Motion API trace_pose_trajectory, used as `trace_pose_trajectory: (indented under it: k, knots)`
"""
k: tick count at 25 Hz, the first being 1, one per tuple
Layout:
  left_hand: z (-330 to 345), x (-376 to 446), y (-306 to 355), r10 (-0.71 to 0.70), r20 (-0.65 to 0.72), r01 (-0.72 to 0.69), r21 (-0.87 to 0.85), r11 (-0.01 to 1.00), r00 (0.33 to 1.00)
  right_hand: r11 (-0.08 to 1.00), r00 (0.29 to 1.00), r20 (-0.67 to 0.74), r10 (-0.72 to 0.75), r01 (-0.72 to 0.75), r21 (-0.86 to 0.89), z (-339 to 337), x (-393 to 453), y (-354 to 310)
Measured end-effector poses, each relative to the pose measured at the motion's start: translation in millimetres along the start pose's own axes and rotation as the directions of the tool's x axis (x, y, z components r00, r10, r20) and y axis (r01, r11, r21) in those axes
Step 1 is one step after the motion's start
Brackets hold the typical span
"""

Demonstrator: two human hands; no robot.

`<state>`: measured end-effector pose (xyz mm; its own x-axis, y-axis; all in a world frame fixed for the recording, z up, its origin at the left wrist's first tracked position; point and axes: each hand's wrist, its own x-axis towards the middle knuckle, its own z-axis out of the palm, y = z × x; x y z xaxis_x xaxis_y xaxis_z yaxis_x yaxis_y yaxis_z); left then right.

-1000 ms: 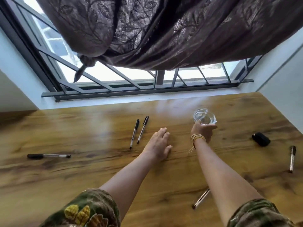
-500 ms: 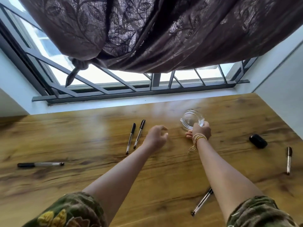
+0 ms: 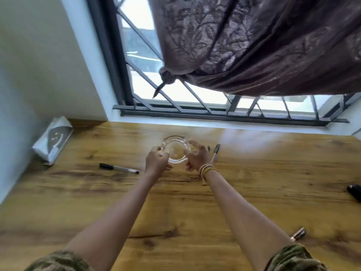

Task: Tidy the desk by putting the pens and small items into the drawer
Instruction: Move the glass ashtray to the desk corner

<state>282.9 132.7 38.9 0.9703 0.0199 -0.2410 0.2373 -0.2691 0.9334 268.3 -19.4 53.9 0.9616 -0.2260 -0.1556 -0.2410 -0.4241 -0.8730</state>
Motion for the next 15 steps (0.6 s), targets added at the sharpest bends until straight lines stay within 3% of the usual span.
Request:
trace_pose_trajectory:
  k: [2, 4, 6, 10, 15]
  knots:
    - [-40, -9, -15, -0.015, -0.152, 0.021, 0.040, 0.999, 0.988, 0.996, 0.995, 0.079, -0.060, 0.066, -0.067, 38, -7, -17]
    - [-74, -19, -27, -0.065, -0.254, 0.057, -0.037, 0.998, 0.965, 0.988, 0.987, 0.129, -0.098, 0.112, -0.106, 75, -15, -32]
    - [-106, -27, -39, -0.131, -0.316, 0.099, -0.116, 0.988, 0.940, 0.988, 0.981, 0.171, -0.092, 0.111, -0.108, 109, -26, -47]
    - [-173, -44, -63, -0.219, -0.482, 0.182, -0.123, 0.976, 0.848, 0.982, 0.962, 0.261, -0.084, 0.124, -0.140, 175, -51, -76]
    - [-236, -66, -86, -0.292, -0.592, 0.244, -0.162, 0.956, 0.751, 0.968, 0.925, 0.356, -0.129, 0.196, -0.157, 244, -82, -101]
